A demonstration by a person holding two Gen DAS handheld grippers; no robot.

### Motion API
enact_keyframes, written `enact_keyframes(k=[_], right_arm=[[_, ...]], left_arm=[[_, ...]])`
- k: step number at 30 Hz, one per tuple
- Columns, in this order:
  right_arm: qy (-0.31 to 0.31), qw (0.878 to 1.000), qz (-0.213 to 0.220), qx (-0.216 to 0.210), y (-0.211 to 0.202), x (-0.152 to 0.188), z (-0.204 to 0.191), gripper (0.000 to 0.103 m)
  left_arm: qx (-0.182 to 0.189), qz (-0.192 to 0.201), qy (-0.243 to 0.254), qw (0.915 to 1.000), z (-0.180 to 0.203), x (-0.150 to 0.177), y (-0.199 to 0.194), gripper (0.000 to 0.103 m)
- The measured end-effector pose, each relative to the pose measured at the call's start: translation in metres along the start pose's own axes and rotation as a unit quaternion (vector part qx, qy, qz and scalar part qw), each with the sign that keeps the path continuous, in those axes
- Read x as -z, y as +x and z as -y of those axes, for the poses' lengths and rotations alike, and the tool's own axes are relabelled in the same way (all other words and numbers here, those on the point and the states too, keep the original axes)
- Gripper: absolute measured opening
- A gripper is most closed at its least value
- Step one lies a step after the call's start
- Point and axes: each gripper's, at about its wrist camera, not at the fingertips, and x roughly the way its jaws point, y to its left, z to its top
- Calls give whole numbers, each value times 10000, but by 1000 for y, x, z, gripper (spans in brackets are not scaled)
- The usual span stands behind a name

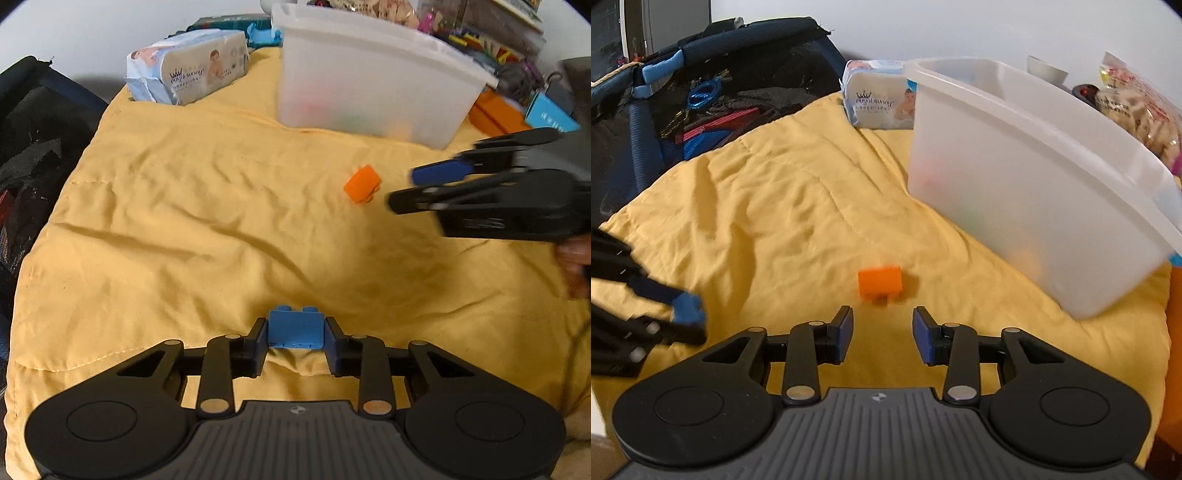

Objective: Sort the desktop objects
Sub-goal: 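Grasp the orange block with the right tool while the left tool grasps a light blue block, then carry both blocks over the white bin and open both tools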

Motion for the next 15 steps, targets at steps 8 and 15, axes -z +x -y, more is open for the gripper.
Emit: enact_keyframes(k=[8,15], right_arm=[[100,9993,-167,-327,43,-15,8,26],[-213,9997,-140,4,3,7,16,17]], left_arm=[[27,228,178,9996,3,-21,-13,35],[259,436,643,9966,24,-46,-8,35]])
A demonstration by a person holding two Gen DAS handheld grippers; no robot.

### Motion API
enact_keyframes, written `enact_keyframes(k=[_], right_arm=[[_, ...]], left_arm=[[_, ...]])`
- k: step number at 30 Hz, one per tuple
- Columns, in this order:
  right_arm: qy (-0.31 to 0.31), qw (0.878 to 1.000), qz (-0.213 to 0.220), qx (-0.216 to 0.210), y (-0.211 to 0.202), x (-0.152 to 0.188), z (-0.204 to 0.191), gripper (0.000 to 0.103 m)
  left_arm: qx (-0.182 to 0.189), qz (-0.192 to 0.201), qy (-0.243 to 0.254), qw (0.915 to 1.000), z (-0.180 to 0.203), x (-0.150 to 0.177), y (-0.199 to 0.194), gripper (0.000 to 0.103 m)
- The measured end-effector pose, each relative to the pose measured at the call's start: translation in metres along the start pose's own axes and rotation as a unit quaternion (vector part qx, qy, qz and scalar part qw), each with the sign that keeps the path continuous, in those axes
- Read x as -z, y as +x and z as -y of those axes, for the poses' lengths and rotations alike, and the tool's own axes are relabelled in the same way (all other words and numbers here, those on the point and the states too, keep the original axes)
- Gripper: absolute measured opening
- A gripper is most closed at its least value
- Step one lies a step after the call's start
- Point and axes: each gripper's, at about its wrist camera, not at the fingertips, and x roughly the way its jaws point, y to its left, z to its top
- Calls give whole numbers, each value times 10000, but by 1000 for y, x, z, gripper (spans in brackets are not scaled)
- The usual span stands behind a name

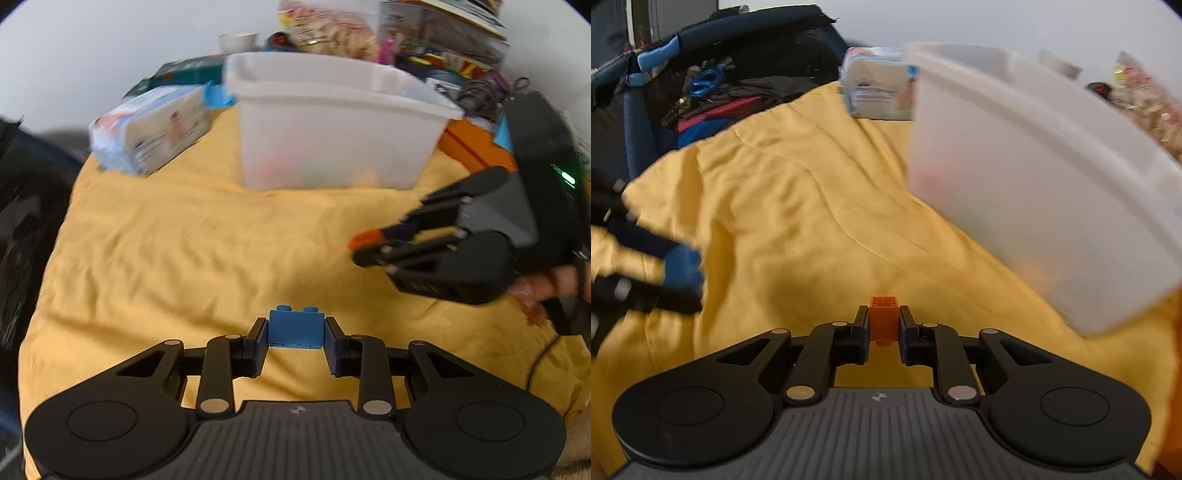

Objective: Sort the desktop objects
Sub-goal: 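Carry both blocks over the white bin and open both tools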

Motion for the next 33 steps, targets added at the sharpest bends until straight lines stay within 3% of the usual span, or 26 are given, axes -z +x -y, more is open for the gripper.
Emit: enact_keyframes(k=[6,11,18,22,28,33], right_arm=[[607,9970,7,488,-42,28,33,17],[915,9910,283,938,-81,29,57,17],[1014,9748,1196,1590,-128,-23,91,17],[1051,9663,1537,1778,-134,-56,103,17],[1368,9623,1634,1689,-105,-91,123,17],[1537,9685,1148,1585,-53,-98,140,17]], left_arm=[[327,411,430,9977,23,-33,-1,35],[412,903,747,9923,34,-80,-9,35],[282,1740,1001,9792,35,-159,-29,35],[321,1980,1234,9719,35,-190,-30,35],[281,1771,1112,9775,26,-223,8,35],[167,1194,968,9880,15,-233,69,35]])
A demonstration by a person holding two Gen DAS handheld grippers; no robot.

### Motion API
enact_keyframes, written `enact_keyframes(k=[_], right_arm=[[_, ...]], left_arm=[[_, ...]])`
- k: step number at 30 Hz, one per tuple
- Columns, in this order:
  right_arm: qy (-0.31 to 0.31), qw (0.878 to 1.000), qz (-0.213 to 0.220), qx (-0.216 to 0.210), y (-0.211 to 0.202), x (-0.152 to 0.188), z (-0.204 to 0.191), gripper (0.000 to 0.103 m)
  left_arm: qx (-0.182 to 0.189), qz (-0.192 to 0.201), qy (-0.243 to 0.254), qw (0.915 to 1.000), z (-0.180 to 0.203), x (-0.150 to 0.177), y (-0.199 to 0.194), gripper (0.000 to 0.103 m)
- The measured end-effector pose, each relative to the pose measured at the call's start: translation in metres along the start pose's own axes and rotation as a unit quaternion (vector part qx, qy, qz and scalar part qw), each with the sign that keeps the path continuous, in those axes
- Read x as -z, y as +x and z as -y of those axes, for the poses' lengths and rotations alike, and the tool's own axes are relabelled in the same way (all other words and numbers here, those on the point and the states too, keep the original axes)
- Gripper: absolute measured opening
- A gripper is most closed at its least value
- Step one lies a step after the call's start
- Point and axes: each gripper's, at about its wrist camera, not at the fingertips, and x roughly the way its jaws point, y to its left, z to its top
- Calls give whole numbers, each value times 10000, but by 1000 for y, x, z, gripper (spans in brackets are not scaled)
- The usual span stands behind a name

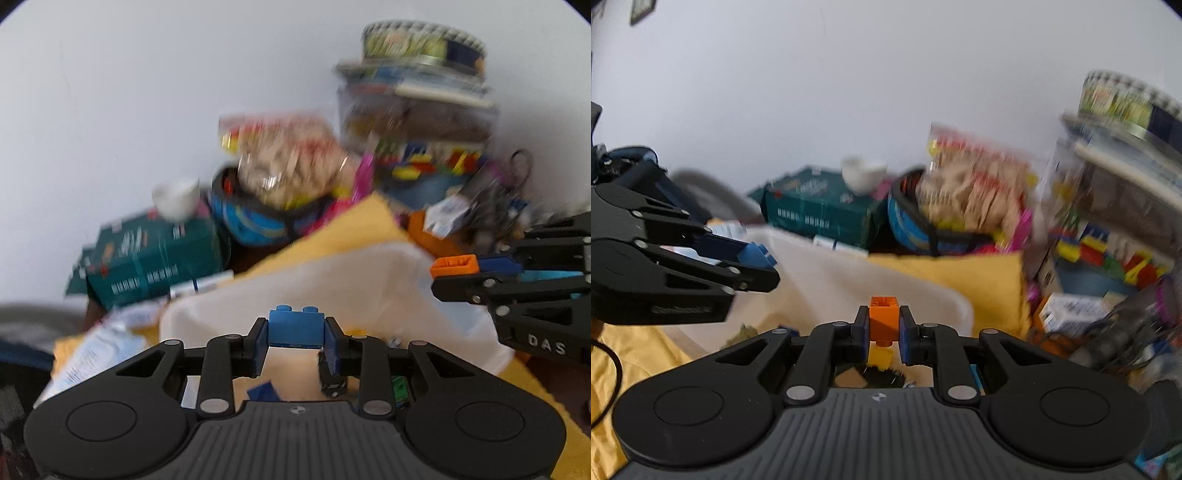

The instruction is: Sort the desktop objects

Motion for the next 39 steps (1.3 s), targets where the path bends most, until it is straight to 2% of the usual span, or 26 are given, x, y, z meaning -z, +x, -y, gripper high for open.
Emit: enact_keyframes(k=[4,7,9,10,12,14,19,22,23,24,25,26,30,33,39], right_arm=[[-22,9988,-490,4,31,11,-1,18],[32,9975,-704,-27,42,19,1,19],[108,9970,-768,-85,47,20,3,37],[108,9972,-739,-82,44,20,2,39],[26,9979,-654,-35,40,19,1,41],[-29,9984,-561,0,34,15,0,45],[-20,9995,-317,38,15,9,3,48],[-73,9998,-195,73,3,6,2,50],[-84,9998,-173,90,1,6,2,51],[-89,9998,-140,89,-3,6,2,51],[-88,9999,-126,80,-5,6,2,52],[-83,9998,-138,77,-6,5,2,52],[-20,9998,-215,13,-7,8,3,55],[-61,9997,-243,8,-9,12,2,58],[-6,9997,-247,53,-13,15,5,58]], left_arm=[[-51,-271,-125,9995,-9,8,26,35],[-88,-398,-215,9989,-13,12,37,35],[-128,-467,-268,9985,-15,12,42,36],[-137,-476,-295,9983,-16,12,43,38],[-152,-323,-390,9986,-17,12,36,49],[-259,-155,-382,9988,-15,9,25,69],[-821,296,-65,9962,2,0,-10,76],[-1399,584,97,9884,16,-7,-35,78],[-1509,720,81,9859,20,-10,-44,84],[-1517,834,15,9849,22,-13,-52,88],[-1447,897,-46,9854,23,-15,-57,97],[-1390,846,-73,9866,24,-16,-57,100],[-1066,294,-107,9938,23,-18,-45,100],[-945,213,-300,9948,20,-15,-41,99],[-1209,37,-255,9923,23,-15,-36,99]])
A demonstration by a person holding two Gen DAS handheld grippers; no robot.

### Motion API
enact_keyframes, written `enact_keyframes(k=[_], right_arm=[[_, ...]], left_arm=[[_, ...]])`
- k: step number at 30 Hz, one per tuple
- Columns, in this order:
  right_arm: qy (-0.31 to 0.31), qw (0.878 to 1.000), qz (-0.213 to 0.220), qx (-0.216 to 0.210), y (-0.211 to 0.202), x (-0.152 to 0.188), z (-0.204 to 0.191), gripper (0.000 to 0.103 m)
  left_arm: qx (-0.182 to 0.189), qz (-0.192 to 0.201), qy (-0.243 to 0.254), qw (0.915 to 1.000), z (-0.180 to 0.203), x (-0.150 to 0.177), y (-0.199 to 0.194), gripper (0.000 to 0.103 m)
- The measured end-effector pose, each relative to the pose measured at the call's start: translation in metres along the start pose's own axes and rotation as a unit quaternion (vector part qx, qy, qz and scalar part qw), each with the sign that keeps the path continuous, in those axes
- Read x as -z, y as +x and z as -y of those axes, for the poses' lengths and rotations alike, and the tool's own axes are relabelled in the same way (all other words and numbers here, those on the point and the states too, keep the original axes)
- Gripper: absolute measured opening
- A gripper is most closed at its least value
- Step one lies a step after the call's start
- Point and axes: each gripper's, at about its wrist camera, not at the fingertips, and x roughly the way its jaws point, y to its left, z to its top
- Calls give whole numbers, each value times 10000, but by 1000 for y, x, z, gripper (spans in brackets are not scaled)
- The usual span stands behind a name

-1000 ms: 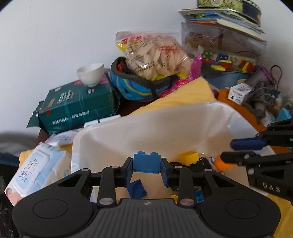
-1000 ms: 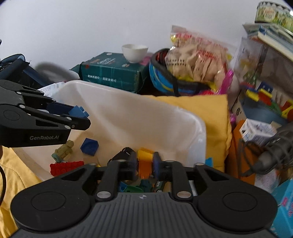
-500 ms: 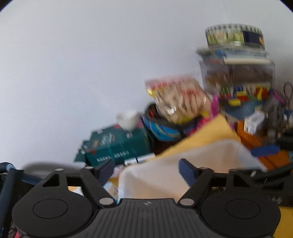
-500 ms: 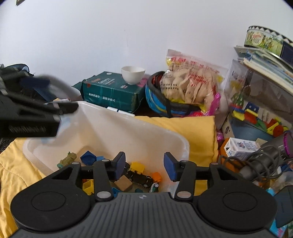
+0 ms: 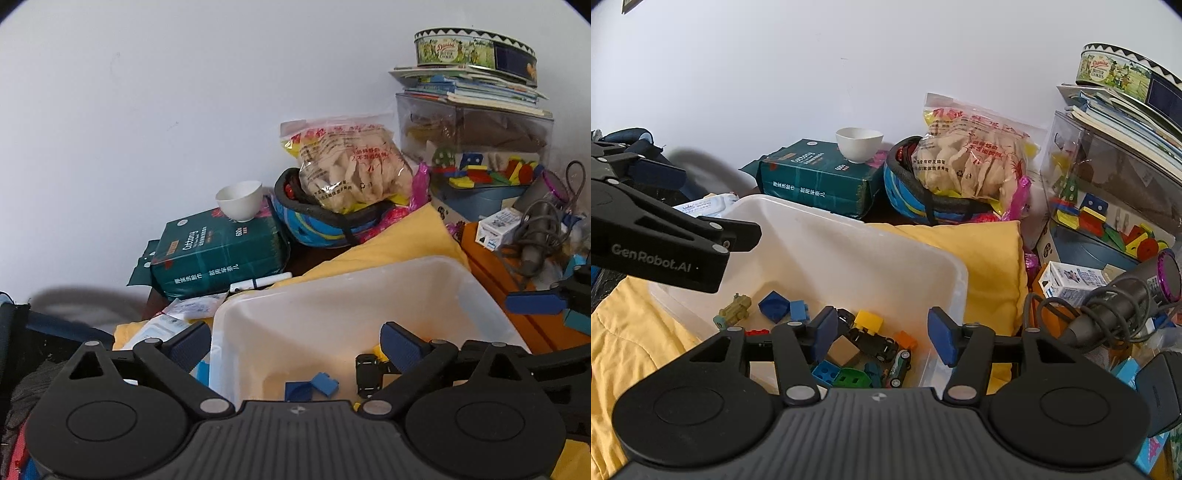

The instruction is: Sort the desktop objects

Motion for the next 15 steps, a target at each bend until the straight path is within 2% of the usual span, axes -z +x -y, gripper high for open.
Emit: enact_keyframes(k=[15], right_arm=[[-67,9998,-184,6,3,4,-5,59]], left_arm=[[136,-194,-246,9994,-3,3,5,99]])
